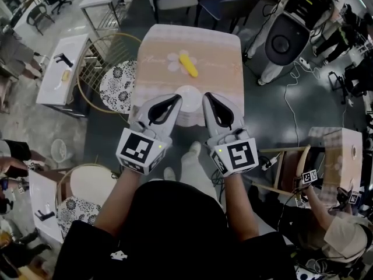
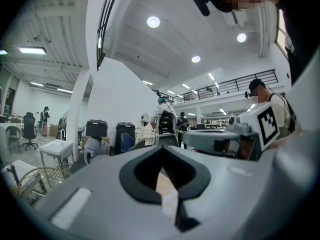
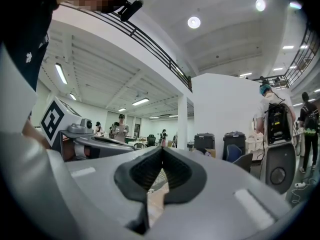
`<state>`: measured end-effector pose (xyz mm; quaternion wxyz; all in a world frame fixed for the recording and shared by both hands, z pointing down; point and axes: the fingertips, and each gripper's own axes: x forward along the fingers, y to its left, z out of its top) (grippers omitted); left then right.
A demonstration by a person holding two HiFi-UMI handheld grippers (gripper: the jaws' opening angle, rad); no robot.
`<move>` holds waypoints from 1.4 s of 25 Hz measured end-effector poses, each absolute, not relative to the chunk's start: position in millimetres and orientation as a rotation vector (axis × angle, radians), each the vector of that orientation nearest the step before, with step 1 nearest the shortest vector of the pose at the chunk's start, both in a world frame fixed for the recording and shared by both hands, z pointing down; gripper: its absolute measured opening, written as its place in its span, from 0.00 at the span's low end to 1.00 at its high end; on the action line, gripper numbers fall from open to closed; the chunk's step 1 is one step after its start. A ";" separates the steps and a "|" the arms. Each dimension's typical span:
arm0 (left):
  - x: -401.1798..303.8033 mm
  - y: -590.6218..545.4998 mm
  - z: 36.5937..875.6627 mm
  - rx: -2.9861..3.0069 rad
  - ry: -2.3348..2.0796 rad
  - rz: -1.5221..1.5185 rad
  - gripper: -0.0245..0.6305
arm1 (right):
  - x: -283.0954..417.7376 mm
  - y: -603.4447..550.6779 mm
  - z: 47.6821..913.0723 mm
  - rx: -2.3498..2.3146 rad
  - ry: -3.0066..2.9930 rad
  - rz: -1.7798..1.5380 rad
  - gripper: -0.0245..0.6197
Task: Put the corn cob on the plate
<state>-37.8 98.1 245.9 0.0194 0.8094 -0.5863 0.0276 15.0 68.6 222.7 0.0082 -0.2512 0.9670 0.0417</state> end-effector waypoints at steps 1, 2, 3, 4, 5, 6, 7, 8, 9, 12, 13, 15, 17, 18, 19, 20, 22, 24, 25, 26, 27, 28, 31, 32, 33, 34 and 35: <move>-37.5 94.9 246.6 2.510 -1.820 0.087 0.04 | 15.5 65.3 223.7 -0.785 3.022 0.128 0.04; -37.2 91.7 247.3 2.509 -1.820 0.087 0.04 | 15.8 62.2 224.6 -0.784 3.022 0.125 0.04; -37.1 88.6 247.8 2.508 -1.820 0.087 0.04 | 15.8 59.1 225.4 -0.784 3.023 0.122 0.04; -36.9 85.6 248.1 2.507 -1.819 0.085 0.04 | 15.7 56.2 225.9 -0.783 3.023 0.120 0.04; -36.7 82.8 248.1 2.507 -1.818 0.085 0.04 | 15.6 53.3 226.0 -0.783 3.024 0.118 0.04; -36.4 80.0 247.9 2.507 -1.818 0.085 0.04 | 15.6 50.3 225.7 -0.783 3.024 0.117 0.04; -36.0 77.1 247.8 2.506 -1.817 0.086 0.04 | 15.6 47.3 225.3 -0.783 3.023 0.115 0.04; -35.7 74.1 247.9 2.504 -1.817 0.086 0.04 | 15.7 44.2 225.1 -0.782 3.023 0.114 0.04; -35.6 70.7 248.4 2.502 -1.817 0.086 0.04 | 15.8 40.9 225.2 -0.782 3.023 0.112 0.04; -36.4 59.3 250.9 2.495 -1.816 0.086 0.04 | 15.4 29.2 227.0 -0.781 3.026 0.106 0.04; -36.7 55.3 251.7 2.493 -1.816 0.087 0.04 | 15.3 25.1 227.7 -0.780 3.026 0.104 0.04; -37.6 46.8 253.2 2.484 -1.816 0.082 0.04 | 15.0 17.2 229.0 -0.780 3.028 0.101 0.04; -37.8 38.6 255.5 2.479 -1.814 0.079 0.04 | 14.7 9.8 230.9 -0.781 3.030 0.100 0.04; -37.5 35.1 257.1 2.477 -1.813 0.079 0.04 | 14.8 6.5 232.2 -0.781 3.032 0.100 0.04; -37.0 31.7 258.2 2.473 -1.815 0.078 0.04 | 15.4 3.2 233.2 -0.782 3.032 0.099 0.04; -36.4 28.2 258.7 2.471 -1.818 0.079 0.04 | 16.4 -0.2 233.7 -0.784 3.030 0.100 0.04; -37.8 20.1 259.5 2.461 -1.826 0.077 0.04 | 17.5 -7.7 232.8 -0.782 3.022 0.105 0.04; -42.5 11.1 258.9 2.447 -1.837 0.066 0.04 | 14.9 -15.8 231.5 -0.769 3.019 0.111 0.04; -44.6 6.4 258.1 2.446 -1.843 0.062 0.04 | 12.9 -19.9 231.2 -0.760 3.020 0.113 0.04; -46.0 1.7 257.7 2.444 -1.848 0.060 0.04 | 11.1 -24.3 230.9 -0.751 3.020 0.114 0.04; -47.0 -3.1 257.9 2.442 -1.853 0.060 0.04 | 9.7 -28.9 230.8 -0.742 3.020 0.112 0.04; -47.7 -7.8 258.6 2.439 -1.857 0.060 0.04 | 8.5 -33.7 230.9 -0.732 3.019 0.107 0.04; -48.8 -21.2 261.4 2.430 -1.870 0.065 0.04 | 6.2 -48.2 232.3 -0.705 3.023 0.102 0.04; -48.9 -25.3 261.7 2.427 -1.875 0.067 0.04 | 5.9 -52.7 232.9 -0.697 3.026 0.101 0.04; -49.0 -29.3 261.8 2.421 -1.880 0.066 0.04 | 5.7 -57.2 233.4 -0.689 3.030 0.100 0.04; -49.2 -33.3 262.4 2.414 -1.886 0.066 0.04 | 5.6 -61.7 234.0 -0.682 3.033 0.099 0.04; -49.6 -37.4 263.6 2.407 -1.891 0.066 0.04 | 5.3 -66.2 234.8 -0.674 3.036 0.097 0.04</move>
